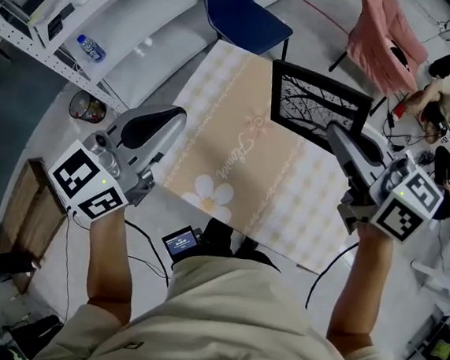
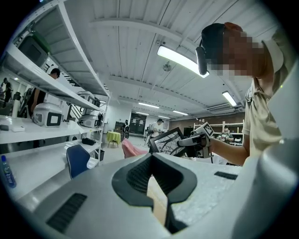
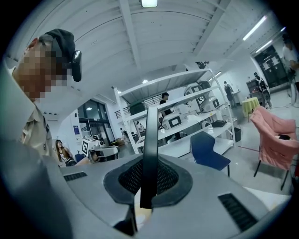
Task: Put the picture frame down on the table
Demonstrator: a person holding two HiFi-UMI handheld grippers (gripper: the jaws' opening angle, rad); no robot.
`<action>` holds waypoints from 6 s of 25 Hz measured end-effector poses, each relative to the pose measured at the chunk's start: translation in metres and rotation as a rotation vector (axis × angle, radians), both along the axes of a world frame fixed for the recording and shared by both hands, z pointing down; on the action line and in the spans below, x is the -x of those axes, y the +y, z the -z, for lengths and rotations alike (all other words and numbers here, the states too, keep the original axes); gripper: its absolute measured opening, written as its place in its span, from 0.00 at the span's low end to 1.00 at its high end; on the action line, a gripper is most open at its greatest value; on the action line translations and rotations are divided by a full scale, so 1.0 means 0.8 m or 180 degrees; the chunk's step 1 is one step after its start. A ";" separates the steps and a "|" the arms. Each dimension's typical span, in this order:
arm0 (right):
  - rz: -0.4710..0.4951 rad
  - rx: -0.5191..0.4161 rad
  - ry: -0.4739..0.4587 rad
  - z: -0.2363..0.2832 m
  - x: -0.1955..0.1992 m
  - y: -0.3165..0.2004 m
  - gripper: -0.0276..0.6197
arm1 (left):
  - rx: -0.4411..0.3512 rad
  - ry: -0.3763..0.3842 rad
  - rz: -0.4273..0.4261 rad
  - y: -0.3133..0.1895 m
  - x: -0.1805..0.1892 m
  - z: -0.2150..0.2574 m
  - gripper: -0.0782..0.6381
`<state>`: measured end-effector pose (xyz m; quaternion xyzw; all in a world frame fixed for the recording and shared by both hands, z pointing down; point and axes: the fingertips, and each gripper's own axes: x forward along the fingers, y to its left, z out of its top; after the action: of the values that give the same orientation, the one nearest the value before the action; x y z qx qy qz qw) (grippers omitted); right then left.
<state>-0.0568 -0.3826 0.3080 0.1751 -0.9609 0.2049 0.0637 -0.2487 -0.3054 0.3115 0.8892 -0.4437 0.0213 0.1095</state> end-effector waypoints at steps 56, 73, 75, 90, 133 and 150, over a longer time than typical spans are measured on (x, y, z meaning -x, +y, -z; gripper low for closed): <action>-0.0362 0.1517 0.0621 -0.392 0.116 -0.188 0.08 | 0.0940 0.0562 -0.0216 -0.149 0.079 -0.230 0.12; -0.0477 0.1720 0.0839 -0.440 0.098 -0.197 0.08 | 0.0939 0.0614 -0.0193 -0.142 0.079 -0.231 0.12; -0.0517 0.1721 0.0895 -0.448 0.094 -0.200 0.09 | 0.0931 0.0616 -0.0186 -0.140 0.078 -0.231 0.12; -0.0791 0.1622 0.1422 -0.484 0.061 -0.210 0.28 | 0.0906 0.0608 -0.0139 -0.127 0.070 -0.218 0.12; -0.0682 0.1188 0.2350 -0.468 0.000 -0.166 0.42 | 0.0532 0.0260 0.0032 -0.048 0.011 -0.089 0.12; 0.0128 -0.0161 0.0552 -0.061 -0.021 -0.006 0.05 | 0.0137 0.0020 0.0018 0.047 -0.070 -0.009 0.12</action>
<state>-0.0397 -0.3875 0.3570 0.1744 -0.9599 0.1634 0.1464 -0.1927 -0.2678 0.3187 0.8855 -0.4453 0.0278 0.1301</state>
